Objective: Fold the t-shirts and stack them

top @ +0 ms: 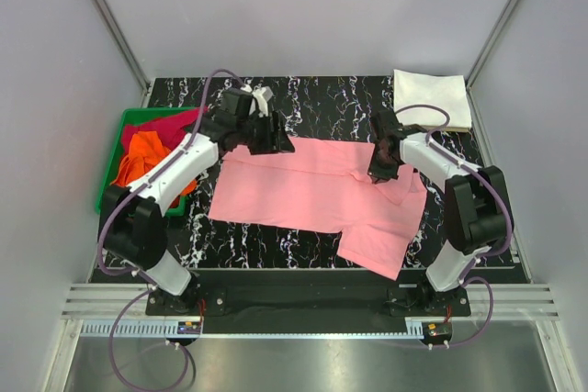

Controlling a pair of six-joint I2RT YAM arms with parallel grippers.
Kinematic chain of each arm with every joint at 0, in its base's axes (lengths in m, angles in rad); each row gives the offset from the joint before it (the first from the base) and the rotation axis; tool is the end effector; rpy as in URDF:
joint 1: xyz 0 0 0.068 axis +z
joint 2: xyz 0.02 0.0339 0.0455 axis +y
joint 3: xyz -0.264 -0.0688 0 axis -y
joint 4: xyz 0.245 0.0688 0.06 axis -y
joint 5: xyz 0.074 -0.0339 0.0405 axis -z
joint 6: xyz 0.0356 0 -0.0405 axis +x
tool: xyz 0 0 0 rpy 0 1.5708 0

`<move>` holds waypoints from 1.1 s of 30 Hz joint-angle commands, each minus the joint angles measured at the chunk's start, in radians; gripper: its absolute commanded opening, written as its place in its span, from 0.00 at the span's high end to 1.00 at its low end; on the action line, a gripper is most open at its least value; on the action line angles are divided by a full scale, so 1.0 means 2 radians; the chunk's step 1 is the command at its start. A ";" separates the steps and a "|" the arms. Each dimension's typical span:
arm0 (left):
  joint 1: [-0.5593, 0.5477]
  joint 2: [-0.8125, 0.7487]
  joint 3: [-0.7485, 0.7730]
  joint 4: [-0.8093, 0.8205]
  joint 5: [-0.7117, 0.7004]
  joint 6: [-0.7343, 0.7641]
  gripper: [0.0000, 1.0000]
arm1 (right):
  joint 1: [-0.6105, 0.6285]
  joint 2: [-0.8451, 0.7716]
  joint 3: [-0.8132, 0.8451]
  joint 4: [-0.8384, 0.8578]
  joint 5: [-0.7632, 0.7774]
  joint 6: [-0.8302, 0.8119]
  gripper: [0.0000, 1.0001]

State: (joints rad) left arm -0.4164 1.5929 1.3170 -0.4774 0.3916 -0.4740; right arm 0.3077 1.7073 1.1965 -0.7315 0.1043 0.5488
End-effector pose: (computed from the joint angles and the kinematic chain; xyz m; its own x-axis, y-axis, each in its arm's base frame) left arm 0.3200 -0.1564 0.2953 -0.8435 -0.0883 -0.5298 0.2736 0.7782 -0.5652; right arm 0.3197 0.0977 0.2041 -0.9100 0.2552 -0.3266 0.2409 0.9669 0.0842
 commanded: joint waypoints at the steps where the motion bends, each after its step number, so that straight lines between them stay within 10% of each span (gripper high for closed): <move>1: -0.028 0.008 -0.009 0.041 0.003 -0.025 0.38 | -0.006 0.015 0.034 0.001 0.042 0.006 1.00; 17: -0.170 0.161 0.066 0.167 -0.060 -0.148 0.46 | -0.082 0.045 0.114 -0.019 0.001 -0.013 0.73; 33: -0.211 0.282 0.131 0.298 -0.081 -0.262 0.43 | -0.180 -0.103 -0.103 0.052 -0.051 0.085 0.69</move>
State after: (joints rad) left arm -0.8257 2.1185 1.5276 -0.0021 0.2569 -0.9302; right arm -0.0078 1.5513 1.0355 -0.6968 0.0345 0.6758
